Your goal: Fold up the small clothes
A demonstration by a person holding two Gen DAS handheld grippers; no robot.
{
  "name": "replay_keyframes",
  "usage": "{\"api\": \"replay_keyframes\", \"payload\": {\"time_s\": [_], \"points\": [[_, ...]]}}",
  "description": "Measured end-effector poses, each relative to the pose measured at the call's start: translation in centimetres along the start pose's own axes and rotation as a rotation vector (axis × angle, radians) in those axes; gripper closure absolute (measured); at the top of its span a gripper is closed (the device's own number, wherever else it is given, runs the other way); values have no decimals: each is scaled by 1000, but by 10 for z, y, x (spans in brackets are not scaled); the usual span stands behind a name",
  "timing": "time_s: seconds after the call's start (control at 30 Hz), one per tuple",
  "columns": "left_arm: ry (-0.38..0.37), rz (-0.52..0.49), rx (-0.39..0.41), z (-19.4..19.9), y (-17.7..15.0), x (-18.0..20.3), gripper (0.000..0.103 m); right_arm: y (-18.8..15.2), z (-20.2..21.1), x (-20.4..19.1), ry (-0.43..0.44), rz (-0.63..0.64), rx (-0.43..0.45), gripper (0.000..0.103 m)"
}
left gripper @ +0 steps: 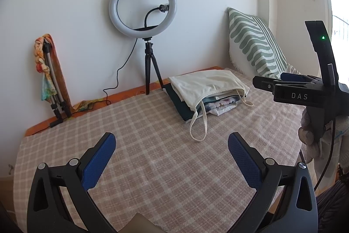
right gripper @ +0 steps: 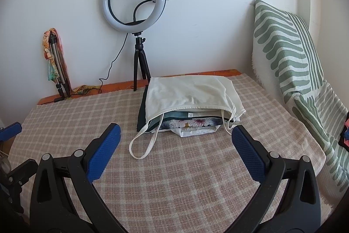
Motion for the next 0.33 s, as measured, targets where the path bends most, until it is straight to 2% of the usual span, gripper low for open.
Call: {"api": "replay_keyframes", "payload": {"time_s": [0.33], "points": [[-11,-12,3,2,1,1,1,-1,-4,-3,13,3,-1,0]]}}
Point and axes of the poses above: each gripper's, at about its wrist camera, not at the fingertips, and z roughly against the way its jaws point, x to its right, y to its top, the point moved 8 cm from there along -z, roughly the way its jaws point, and after that the axes turned 10 degrees about x, right-handed, at the moved point
